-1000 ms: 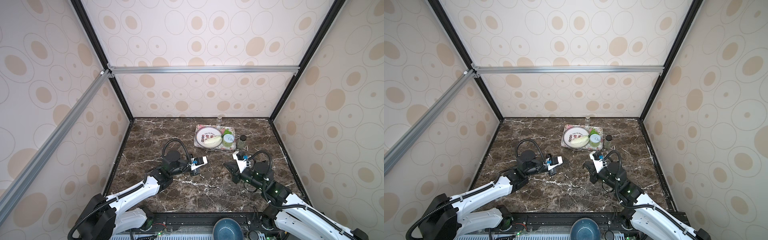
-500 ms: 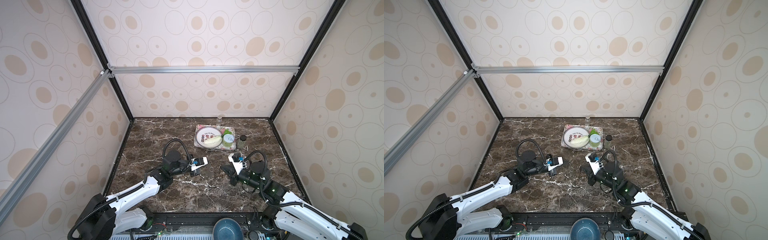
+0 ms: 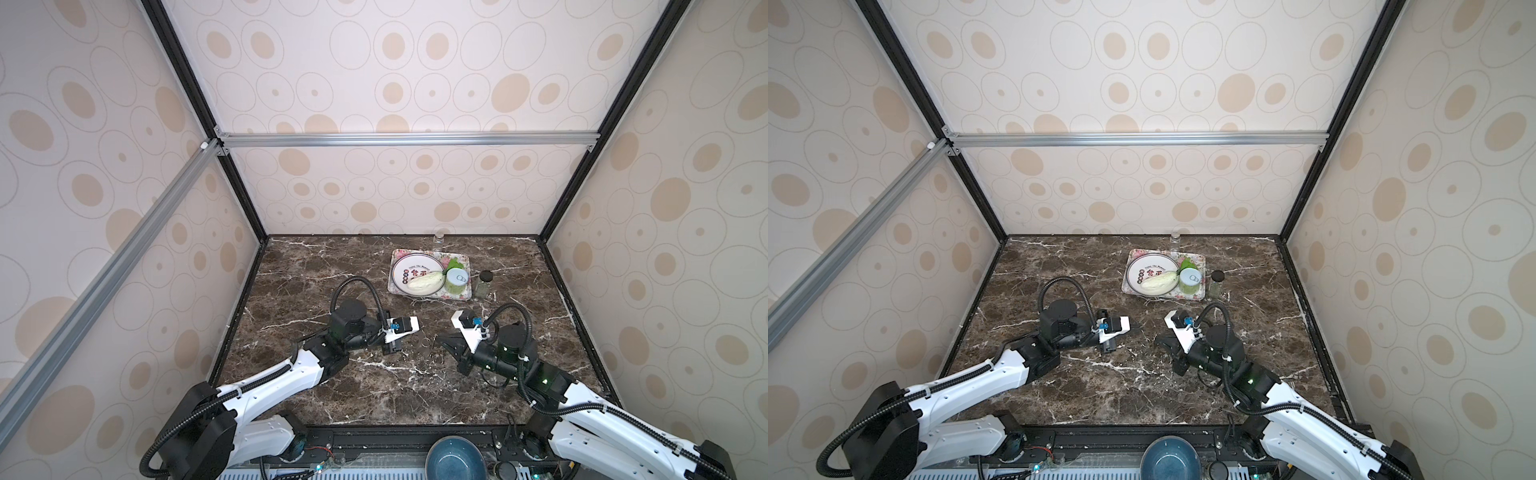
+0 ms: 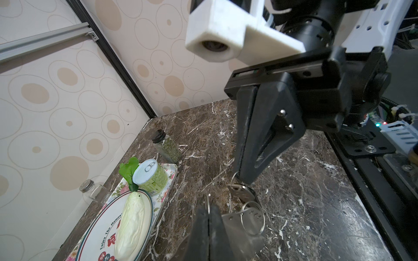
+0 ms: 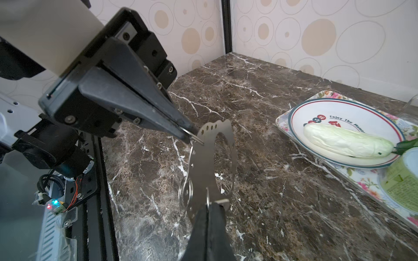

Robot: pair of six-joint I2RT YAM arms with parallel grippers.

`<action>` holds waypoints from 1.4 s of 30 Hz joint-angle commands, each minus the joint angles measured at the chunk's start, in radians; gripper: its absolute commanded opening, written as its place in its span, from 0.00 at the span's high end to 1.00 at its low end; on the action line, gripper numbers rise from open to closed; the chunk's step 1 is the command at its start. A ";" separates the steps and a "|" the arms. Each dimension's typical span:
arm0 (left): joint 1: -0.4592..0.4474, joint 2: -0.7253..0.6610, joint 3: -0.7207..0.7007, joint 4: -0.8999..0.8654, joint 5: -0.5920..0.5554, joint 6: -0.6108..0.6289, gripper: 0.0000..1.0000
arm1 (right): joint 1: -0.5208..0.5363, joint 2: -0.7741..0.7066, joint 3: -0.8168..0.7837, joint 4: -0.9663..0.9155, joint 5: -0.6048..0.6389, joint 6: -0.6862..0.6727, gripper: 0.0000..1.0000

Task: Attach keys to a key ring
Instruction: Insert the key into the keyring.

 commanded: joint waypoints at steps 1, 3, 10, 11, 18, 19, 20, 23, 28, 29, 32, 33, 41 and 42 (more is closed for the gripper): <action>-0.011 0.000 0.057 -0.005 0.029 0.036 1.00 | 0.005 -0.017 0.011 0.007 0.072 -0.004 1.00; -0.012 0.001 0.060 -0.013 0.032 0.041 1.00 | 0.006 -0.023 0.004 0.012 0.082 -0.003 1.00; -0.017 0.011 0.070 -0.036 0.041 0.055 1.00 | 0.006 -0.034 -0.001 0.030 0.008 -0.015 1.00; -0.017 0.013 0.073 -0.040 0.042 0.059 1.00 | 0.006 -0.039 -0.003 0.036 -0.006 -0.015 1.00; -0.022 0.018 0.079 -0.055 0.049 0.069 1.00 | 0.005 -0.055 -0.007 0.044 -0.031 -0.020 1.00; -0.023 0.019 0.080 -0.058 0.050 0.073 1.00 | 0.006 -0.053 -0.010 0.043 -0.029 -0.019 1.00; -0.024 0.021 0.082 -0.060 0.050 0.075 1.00 | 0.006 -0.052 -0.010 0.045 -0.027 -0.018 1.00; -0.026 0.026 0.086 -0.067 0.052 0.078 1.00 | 0.006 -0.047 -0.010 0.047 -0.024 -0.017 1.00; -0.031 0.031 0.091 -0.077 0.055 0.087 1.00 | 0.006 -0.046 -0.010 0.049 -0.030 -0.018 1.00; -0.031 0.032 0.092 -0.078 0.054 0.089 1.00 | 0.006 -0.048 -0.012 0.051 -0.032 -0.018 1.00; -0.030 0.037 0.096 -0.086 0.055 0.093 1.00 | 0.006 -0.051 -0.016 0.057 -0.040 -0.019 1.00; -0.032 0.039 0.098 -0.089 0.055 0.094 1.00 | 0.006 -0.053 -0.017 0.059 -0.044 -0.021 1.00; -0.035 0.043 0.102 -0.101 0.055 0.104 1.00 | 0.006 -0.051 -0.018 0.064 -0.044 -0.022 1.00; -0.035 0.044 0.102 -0.101 0.055 0.103 1.00 | 0.006 -0.048 -0.018 0.064 -0.050 -0.024 1.00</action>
